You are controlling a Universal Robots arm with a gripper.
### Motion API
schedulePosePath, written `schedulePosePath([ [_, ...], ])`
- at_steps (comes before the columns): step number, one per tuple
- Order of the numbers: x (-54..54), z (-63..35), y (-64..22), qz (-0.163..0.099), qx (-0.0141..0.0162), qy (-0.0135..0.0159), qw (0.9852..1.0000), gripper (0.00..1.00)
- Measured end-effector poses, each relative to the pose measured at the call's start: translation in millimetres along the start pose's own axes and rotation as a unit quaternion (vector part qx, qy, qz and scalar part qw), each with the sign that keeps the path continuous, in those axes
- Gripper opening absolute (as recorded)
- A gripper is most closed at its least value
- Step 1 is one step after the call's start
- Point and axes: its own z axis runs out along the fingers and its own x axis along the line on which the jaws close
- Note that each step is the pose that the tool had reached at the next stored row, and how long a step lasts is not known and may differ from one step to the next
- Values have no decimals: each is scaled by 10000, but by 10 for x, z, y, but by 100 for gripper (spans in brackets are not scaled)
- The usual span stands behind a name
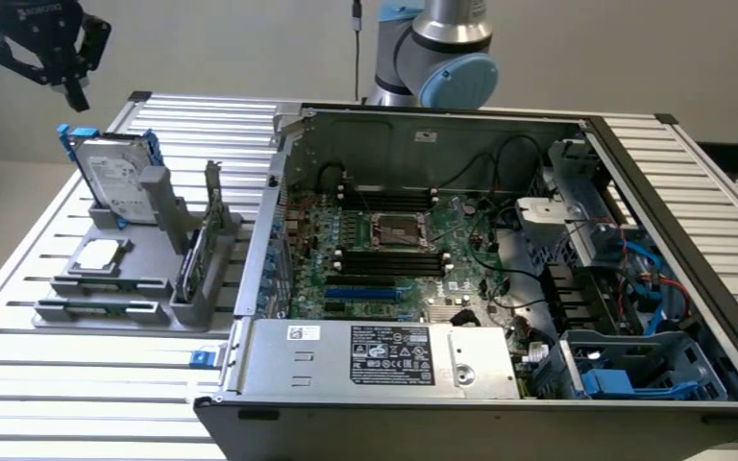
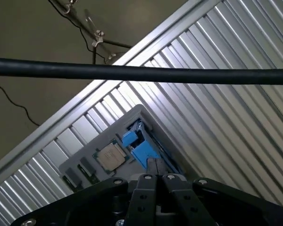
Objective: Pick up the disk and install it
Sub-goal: 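Pick up the disk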
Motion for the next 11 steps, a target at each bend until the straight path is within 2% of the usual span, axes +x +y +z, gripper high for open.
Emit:
schedulePosePath([
  [3, 0, 1, 0, -269, 11, 5, 9996, 11],
  [6, 0, 3, 0, -544, 23, 9, 9985, 11],
  [11, 0, 7, 0, -1000, 43, 13, 9950, 11],
])
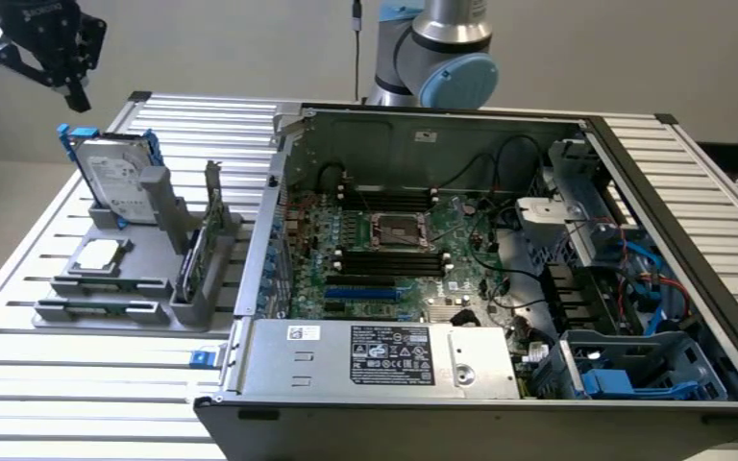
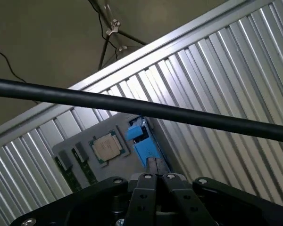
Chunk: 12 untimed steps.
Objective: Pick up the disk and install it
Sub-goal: 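Pick up the disk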
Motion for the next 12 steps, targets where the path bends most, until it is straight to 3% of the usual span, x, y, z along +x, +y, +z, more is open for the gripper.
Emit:
schedulePosePath([
  [6, 0, 5, 0, -539, 25, 4, 9985, 11],
  [12, -1, 11, 0, -1081, 49, 7, 9941, 11],
])
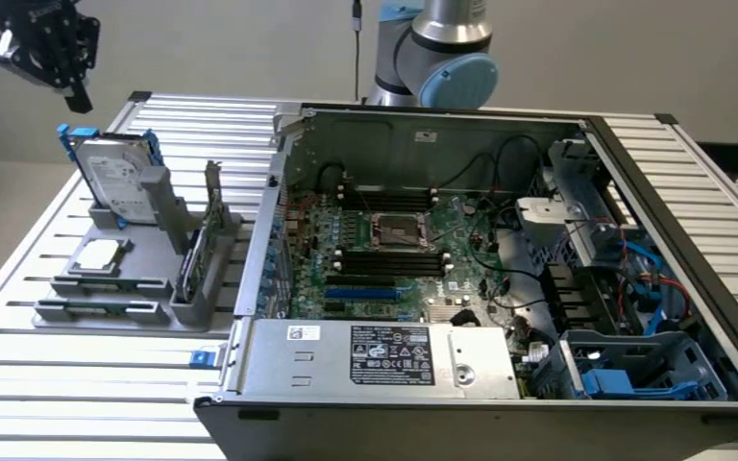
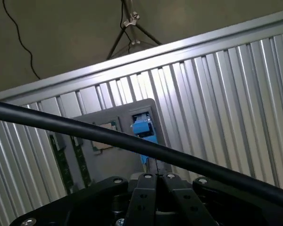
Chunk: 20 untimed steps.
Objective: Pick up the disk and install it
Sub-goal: 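Pick up the disk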
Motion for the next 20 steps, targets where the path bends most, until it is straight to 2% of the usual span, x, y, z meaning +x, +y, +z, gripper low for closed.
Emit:
schedulePosePath([
  [3, 0, 6, 0, -278, 11, 1, 9996, 11],
  [6, 0, 16, 0, -547, 19, 2, 9985, 11],
  [12, -1, 36, 3, -1067, 38, 8, 9943, 11],
  [15, 7, 39, 37, -1172, 43, 11, 9931, 11],
  [20, 14, 41, 65, -1188, 44, 11, 9929, 11],
])
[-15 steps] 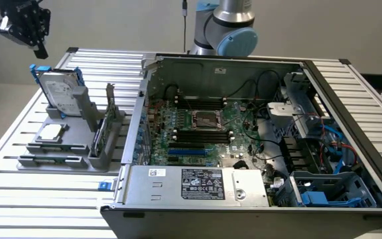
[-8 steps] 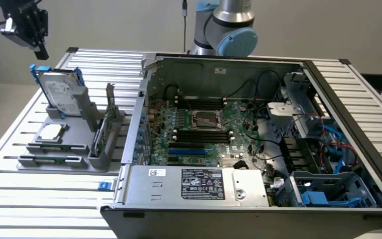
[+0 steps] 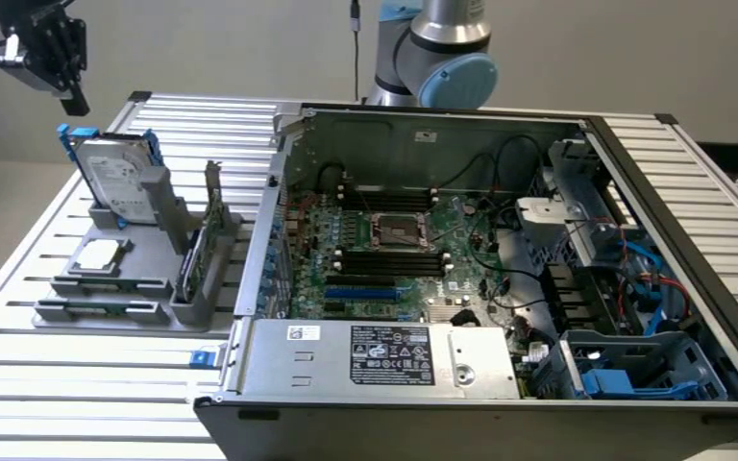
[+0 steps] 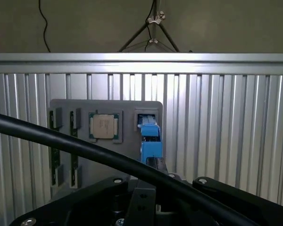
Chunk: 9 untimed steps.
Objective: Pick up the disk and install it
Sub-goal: 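Pick up the disk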
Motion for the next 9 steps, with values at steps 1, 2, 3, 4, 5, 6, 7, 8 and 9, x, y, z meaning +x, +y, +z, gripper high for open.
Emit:
schedulePosePath([
  [1, 0, 4, 1, 0, 0, 0, 10000, 11],
  [2, 1, 12, 2, -2, 1, 0, 10000, 12],
  [3, 4, 22, 1, -6, 0, 0, 10000, 18],
  [4, 8, 35, 1, -12, -2, 1, 10000, 18],
  [5, 12, 50, 1, -19, -4, 0, 10000, 24],
  [6, 17, 67, 1, -26, -7, 0, 10000, 30],
  [7, 22, 84, 1, -34, -11, 0, 10000, 30],
  [8, 27, 103, 1, -42, -14, 0, 10000, 36],
  [9, 30, 121, 1, -49, -17, 0, 10000, 42],
])
